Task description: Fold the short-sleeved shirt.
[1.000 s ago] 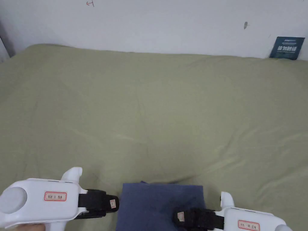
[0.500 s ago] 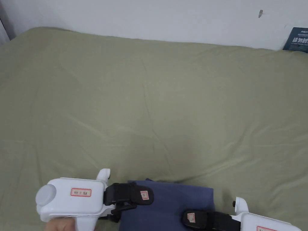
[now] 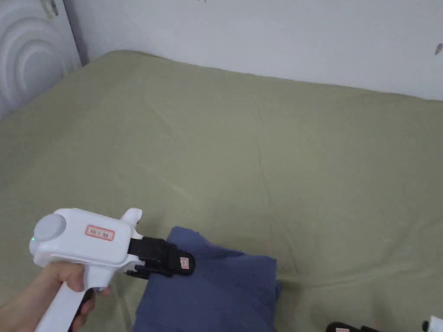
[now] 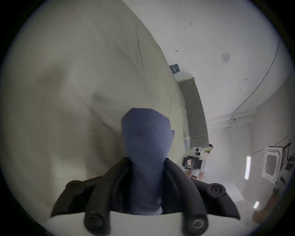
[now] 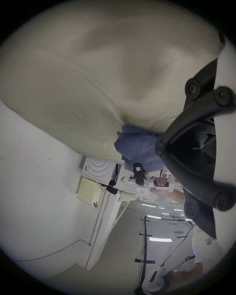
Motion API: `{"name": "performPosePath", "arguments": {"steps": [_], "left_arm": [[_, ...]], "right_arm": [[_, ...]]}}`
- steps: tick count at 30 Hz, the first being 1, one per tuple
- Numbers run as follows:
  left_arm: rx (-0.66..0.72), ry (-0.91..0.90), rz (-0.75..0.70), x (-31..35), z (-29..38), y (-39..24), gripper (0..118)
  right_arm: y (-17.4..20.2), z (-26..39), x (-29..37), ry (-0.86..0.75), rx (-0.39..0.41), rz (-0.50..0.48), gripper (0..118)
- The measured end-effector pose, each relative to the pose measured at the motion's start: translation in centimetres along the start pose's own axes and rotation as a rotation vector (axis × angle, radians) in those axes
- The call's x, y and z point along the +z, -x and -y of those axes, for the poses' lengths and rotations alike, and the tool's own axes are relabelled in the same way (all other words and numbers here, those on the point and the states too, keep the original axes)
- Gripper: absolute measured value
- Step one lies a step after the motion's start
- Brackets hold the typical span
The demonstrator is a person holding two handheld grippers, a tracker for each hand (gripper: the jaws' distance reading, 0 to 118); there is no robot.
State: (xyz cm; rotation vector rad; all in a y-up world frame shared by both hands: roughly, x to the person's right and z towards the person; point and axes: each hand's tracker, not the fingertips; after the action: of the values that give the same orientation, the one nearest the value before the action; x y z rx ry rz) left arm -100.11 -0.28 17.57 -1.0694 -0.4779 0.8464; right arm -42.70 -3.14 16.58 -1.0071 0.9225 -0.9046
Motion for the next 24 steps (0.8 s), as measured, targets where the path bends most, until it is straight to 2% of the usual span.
{"name": "performPosePath", "arguments": {"steps": [6,9,12,14,15,16,17,18,20,24], "left_arm": [[0.027,-0.02,-0.209,13.5,-7.7,6.3,22],[-0.001,-0.013,-0.296,16.3,-10.4,7.8,22],[0.015,0.005,-0.296,17.5,-12.9,9.6,22],[0.013,0.019,-0.302,17.1,-12.4,8.4,24],[-0.012,0.028,-0.322,16.8,-12.3,7.9,42],[-0.026,0.029,-0.347,16.5,-12.2,7.5,84],[-0.037,0.009,-0.397,16.4,-11.8,7.2,109],[-0.054,-0.015,-0.419,17.2,-12.1,7.9,118],[-0.082,-0.054,-0.492,18.0,-11.4,7.2,118],[-0.065,-0.182,-0.51,21.3,-10.9,6.9,118]], "right_arm": [[1.5,-0.5,-0.9,-0.024,0.038,0.01,2],[1.9,-0.7,-1.7,-0.028,0.052,0.028,2],[1.8,-1.1,-2.2,-0.028,0.05,0.042,2],[1.6,-1.4,-2.4,-0.024,0.055,0.052,2],[1.3,-1.6,-2.2,-0.023,0.057,0.054,2],[1.1,-1.8,-2.2,-0.026,0.057,0.06,2],[1.0,-1.9,-2.2,-0.03,0.055,0.063,2],[0.9,-2.1,-2.1,-0.032,0.052,0.059,2],[0.8,-2.3,-1.7,-0.042,0.05,0.056,2],[1.1,-2.6,-0.8,-0.049,0.062,0.044,2]]}}
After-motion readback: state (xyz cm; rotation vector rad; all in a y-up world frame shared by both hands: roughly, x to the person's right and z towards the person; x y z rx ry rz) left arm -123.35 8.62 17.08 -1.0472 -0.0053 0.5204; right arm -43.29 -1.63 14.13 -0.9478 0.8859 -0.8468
